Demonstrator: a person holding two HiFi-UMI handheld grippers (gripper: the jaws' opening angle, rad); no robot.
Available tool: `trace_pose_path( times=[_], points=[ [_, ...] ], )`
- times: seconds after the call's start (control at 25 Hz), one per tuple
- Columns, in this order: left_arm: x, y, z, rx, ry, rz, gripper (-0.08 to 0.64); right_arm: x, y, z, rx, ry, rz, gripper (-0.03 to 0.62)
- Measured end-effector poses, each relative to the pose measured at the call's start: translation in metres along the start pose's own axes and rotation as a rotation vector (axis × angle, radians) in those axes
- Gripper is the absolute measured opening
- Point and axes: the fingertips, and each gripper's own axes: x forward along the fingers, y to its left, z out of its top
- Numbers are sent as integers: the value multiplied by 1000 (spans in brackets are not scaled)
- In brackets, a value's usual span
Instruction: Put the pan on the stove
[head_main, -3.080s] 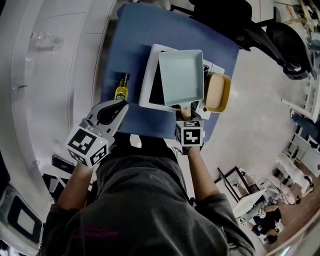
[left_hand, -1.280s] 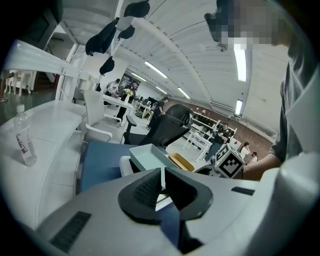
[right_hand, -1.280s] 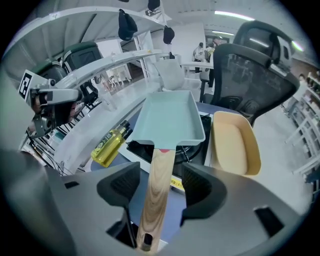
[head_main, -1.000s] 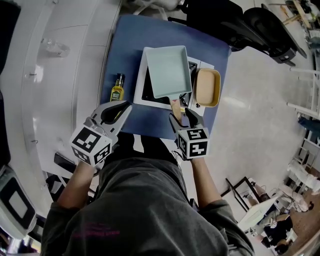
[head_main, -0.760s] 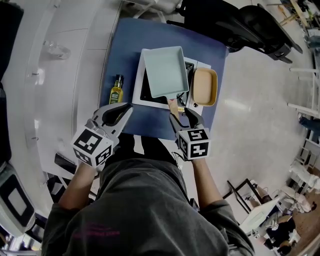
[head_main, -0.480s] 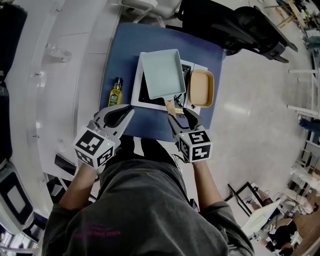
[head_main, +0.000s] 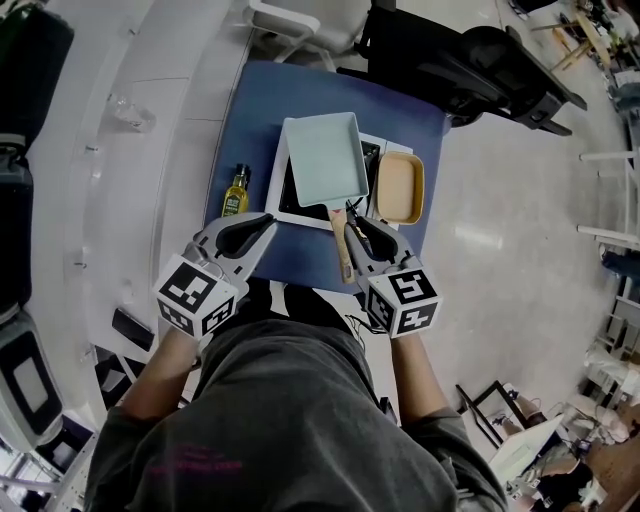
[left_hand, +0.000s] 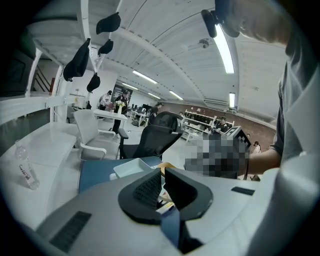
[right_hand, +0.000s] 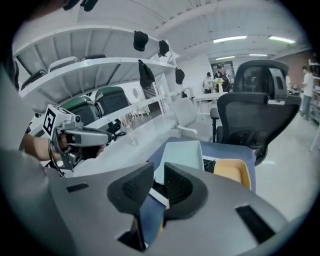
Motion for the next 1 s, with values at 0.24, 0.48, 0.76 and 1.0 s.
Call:
trace_pose_path(
  times=[0.24,0.48,0.76,1.0],
  points=[
    [1,-10,7,13,-9,1,25,-10,0,25,-21,-71,1,26],
    [2,-18,13,26,-19,1,25,-15,7,44,-50,-116,27,5],
    [-4,-17,18,25,-35,18,25,-19,18,58,-79,-151,51,3],
    [-8,-13,19,27,-38,28,25,-18,20,55,-116,-129,56,3]
  ],
)
